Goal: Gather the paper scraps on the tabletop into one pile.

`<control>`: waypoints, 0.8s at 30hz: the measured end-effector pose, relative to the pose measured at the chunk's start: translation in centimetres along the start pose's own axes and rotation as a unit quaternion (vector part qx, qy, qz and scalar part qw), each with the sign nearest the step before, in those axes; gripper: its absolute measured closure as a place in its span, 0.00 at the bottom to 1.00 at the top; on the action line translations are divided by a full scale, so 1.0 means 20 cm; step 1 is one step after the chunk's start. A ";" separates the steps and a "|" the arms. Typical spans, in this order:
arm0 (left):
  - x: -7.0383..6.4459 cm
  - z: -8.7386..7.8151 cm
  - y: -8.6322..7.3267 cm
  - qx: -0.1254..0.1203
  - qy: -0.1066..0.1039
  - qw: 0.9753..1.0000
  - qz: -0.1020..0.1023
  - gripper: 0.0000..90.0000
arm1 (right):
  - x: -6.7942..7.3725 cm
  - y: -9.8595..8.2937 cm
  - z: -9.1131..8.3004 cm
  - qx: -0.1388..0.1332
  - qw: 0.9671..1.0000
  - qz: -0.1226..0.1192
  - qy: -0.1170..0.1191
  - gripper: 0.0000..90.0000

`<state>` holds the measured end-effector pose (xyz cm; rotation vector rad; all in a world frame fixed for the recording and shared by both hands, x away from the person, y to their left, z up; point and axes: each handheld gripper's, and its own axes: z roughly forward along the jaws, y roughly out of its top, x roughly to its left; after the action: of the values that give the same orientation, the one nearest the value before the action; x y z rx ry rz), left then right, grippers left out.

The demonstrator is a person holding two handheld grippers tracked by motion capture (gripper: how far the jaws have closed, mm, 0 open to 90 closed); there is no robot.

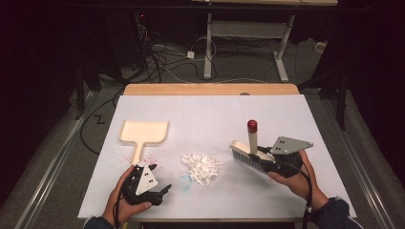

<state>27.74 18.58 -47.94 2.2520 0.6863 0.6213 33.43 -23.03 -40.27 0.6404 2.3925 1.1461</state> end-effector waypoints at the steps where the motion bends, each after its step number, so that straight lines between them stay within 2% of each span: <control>1: 0.00 0.00 0.00 0.000 0.000 1.000 0.001 0.20 | 0.02 0.00 0.02 0.007 1.000 -0.001 0.008 0.75; 3: 0.00 0.00 0.00 -0.002 -0.001 1.000 0.000 0.20 | 0.07 0.02 0.05 0.009 1.000 -0.002 0.017 0.75; 7: 0.00 0.00 -0.01 -0.002 -0.002 1.000 -0.001 0.20 | 0.17 0.06 0.12 0.016 1.000 -0.006 0.016 0.75; 12: 0.01 -0.01 -0.01 -0.002 -0.002 1.000 0.003 0.20 | 0.25 0.13 0.21 -0.001 0.999 -0.019 0.031 0.75; 14: 0.01 -0.01 -0.01 -0.001 -0.002 1.000 0.004 0.20 | 0.28 0.15 0.22 -0.011 0.999 -0.022 0.026 0.75; 16: 0.00 -0.01 -0.01 -0.002 -0.002 1.000 0.003 0.20 | 0.28 0.16 0.22 -0.016 0.999 -0.017 0.027 0.75; 19: 0.00 -0.01 -0.01 -0.003 -0.002 1.000 0.002 0.20 | 0.26 0.16 0.17 -0.026 1.000 -0.008 0.015 0.75; 22: 0.00 -0.01 -0.01 -0.002 -0.001 1.000 0.003 0.20 | 0.22 0.15 0.09 -0.045 0.999 0.003 0.009 0.75; 24: 0.00 -0.02 -0.01 -0.001 0.000 1.000 0.005 0.20 | 0.20 0.14 0.03 -0.048 0.999 0.005 0.018 0.75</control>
<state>27.53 18.84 -47.84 2.2537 0.6747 0.6258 31.13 -18.87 -38.98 0.6054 2.3504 1.2784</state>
